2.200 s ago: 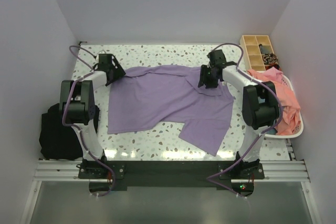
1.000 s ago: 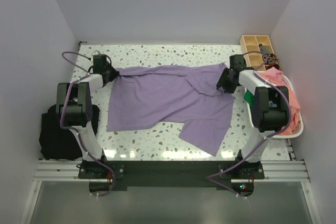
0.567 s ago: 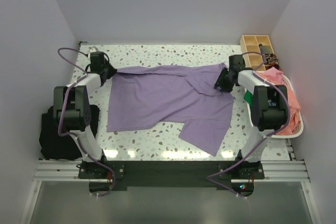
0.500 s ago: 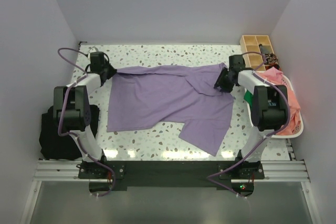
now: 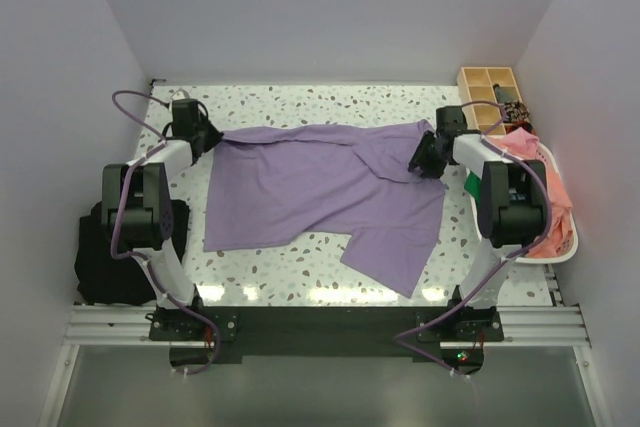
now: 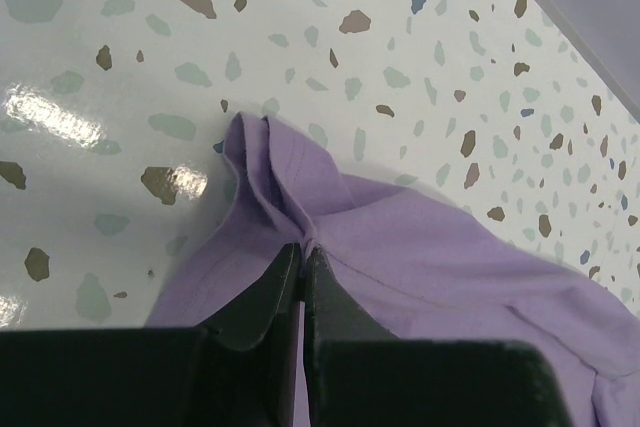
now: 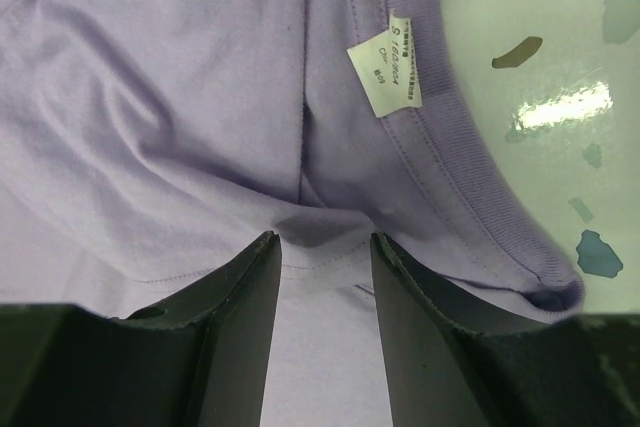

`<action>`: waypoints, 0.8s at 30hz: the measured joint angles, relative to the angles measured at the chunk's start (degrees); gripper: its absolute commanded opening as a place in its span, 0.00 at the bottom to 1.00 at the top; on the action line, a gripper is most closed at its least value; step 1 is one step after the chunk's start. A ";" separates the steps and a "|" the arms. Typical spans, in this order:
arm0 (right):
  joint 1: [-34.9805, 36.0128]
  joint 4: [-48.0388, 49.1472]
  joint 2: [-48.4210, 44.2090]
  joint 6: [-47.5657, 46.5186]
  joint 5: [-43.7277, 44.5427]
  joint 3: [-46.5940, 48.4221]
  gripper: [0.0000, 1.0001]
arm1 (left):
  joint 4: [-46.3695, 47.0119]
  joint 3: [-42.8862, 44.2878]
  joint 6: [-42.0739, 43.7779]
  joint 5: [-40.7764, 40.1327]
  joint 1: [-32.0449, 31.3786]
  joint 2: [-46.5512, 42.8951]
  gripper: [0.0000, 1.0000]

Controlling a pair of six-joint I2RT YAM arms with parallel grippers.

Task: Fold and stack the t-shirts
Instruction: Fold the flattened tshirt in 1/3 of the way

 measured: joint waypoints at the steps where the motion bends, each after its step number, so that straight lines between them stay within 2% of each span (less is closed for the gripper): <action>1: 0.00 -0.11 0.24 0.00 0.04 0.00 0.46 | 0.00 0.00 0.02 0.07 0.00 0.00 0.04; 18: -0.33 -0.72 0.79 -0.57 1.62 -0.04 0.49 | 0.15 -0.31 0.04 0.61 0.00 0.00 0.04; 22: -0.33 -0.70 0.81 -0.87 1.53 -0.04 0.44 | 0.15 -0.52 0.04 0.72 0.00 0.00 0.04; 24: -0.33 -0.57 0.90 -0.92 1.22 -0.04 0.36 | 0.15 -0.52 0.04 0.76 0.00 0.00 0.04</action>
